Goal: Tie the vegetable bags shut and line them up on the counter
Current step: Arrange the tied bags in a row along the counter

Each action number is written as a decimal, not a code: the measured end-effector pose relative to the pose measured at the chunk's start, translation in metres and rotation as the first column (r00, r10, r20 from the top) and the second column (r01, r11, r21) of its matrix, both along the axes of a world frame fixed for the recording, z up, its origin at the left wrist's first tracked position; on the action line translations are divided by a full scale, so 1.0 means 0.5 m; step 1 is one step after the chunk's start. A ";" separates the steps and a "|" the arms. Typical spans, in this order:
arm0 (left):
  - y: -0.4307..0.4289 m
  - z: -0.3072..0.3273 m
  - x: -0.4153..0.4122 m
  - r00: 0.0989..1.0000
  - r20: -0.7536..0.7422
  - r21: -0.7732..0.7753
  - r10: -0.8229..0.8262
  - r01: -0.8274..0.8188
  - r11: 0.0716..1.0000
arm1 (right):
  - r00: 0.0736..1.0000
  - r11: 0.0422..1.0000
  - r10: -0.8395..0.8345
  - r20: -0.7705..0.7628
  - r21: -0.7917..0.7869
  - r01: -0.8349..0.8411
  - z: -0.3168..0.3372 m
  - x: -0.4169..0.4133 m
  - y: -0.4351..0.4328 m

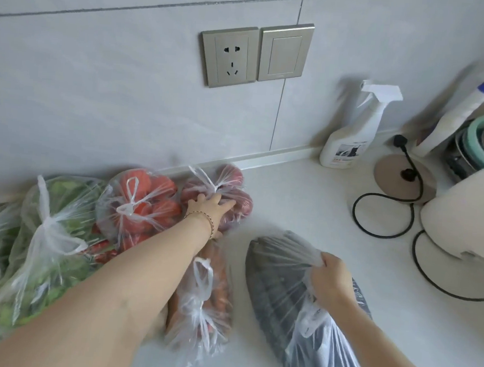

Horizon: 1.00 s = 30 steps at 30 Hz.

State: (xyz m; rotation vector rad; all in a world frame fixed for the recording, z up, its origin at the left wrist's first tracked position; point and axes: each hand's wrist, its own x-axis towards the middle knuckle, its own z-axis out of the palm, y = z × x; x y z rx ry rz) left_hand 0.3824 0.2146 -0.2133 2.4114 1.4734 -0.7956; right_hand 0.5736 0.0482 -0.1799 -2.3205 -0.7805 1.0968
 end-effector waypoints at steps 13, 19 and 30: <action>0.028 0.014 -0.075 1.000 0.000 0.043 -0.020 0.020 0.999 | 0.989 0.982 -0.089 -0.117 0.154 0.107 -0.018 -0.022 0.230; 0.003 0.031 -0.099 0.999 0.047 0.067 0.008 -0.011 0.998 | 0.956 0.935 -0.273 -0.105 0.204 0.290 -0.042 -0.029 0.292; -0.109 0.120 -0.152 0.915 0.261 -0.139 0.308 -0.280 0.950 | 0.725 0.781 0.600 0.339 -0.446 -0.438 0.063 -0.123 0.267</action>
